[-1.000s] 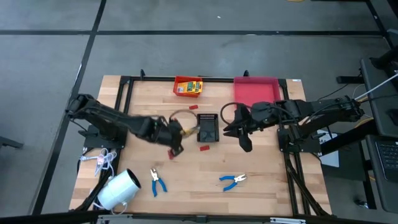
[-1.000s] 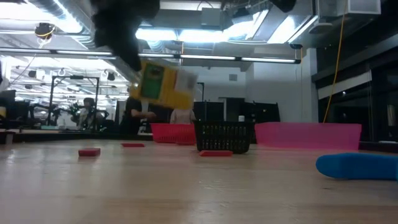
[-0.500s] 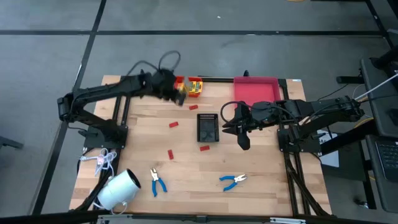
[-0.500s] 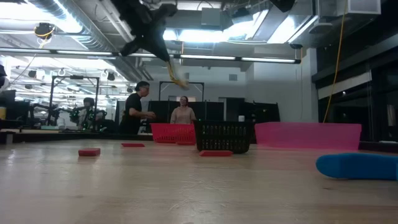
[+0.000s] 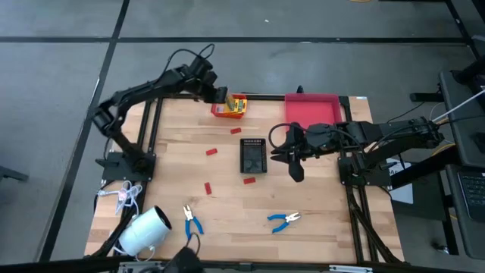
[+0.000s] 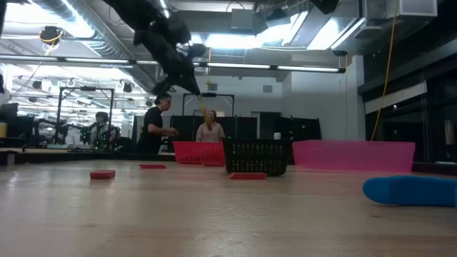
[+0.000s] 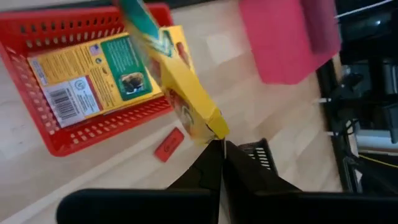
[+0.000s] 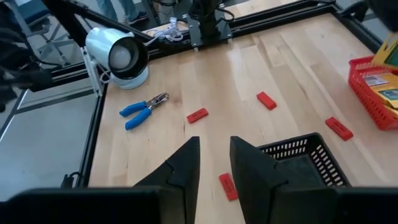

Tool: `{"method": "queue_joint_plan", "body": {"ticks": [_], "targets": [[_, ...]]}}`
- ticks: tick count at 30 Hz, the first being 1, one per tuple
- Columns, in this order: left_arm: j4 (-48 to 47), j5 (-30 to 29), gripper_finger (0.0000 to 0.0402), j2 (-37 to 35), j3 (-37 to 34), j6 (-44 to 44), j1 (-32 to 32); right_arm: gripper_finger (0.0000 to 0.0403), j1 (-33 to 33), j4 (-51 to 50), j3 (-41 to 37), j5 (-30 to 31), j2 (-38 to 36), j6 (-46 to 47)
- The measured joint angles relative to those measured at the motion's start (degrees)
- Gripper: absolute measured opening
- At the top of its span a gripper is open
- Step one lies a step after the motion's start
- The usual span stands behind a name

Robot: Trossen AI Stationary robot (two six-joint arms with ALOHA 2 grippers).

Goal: Pick & Place School Supplies
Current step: Put the yellow crayon box into the red bin

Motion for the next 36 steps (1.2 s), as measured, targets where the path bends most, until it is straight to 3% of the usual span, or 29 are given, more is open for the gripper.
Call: {"method": "queue_joint_plan", "body": {"ticks": [8, 21, 36], "targets": [[-4.3, -1.2, 0.0002, 6.6, 3.6, 1.9, -0.2, 0.0091, 0.3, 0.0, 0.0, 1.5, 0.0, 2.1], [-14.0, -8.5, 0.0002, 2.3, 3.8, 4.7, 0.3, 0.0091, 2.4, 0.0, 0.0, 4.2, 0.0, 2.8], [-16.7, -16.1, 0.0002, 2.5, 3.7, 5.1, -0.2, 0.0091, 2.9, 0.0, 0.0, 4.2, 0.0, 2.6]]}}
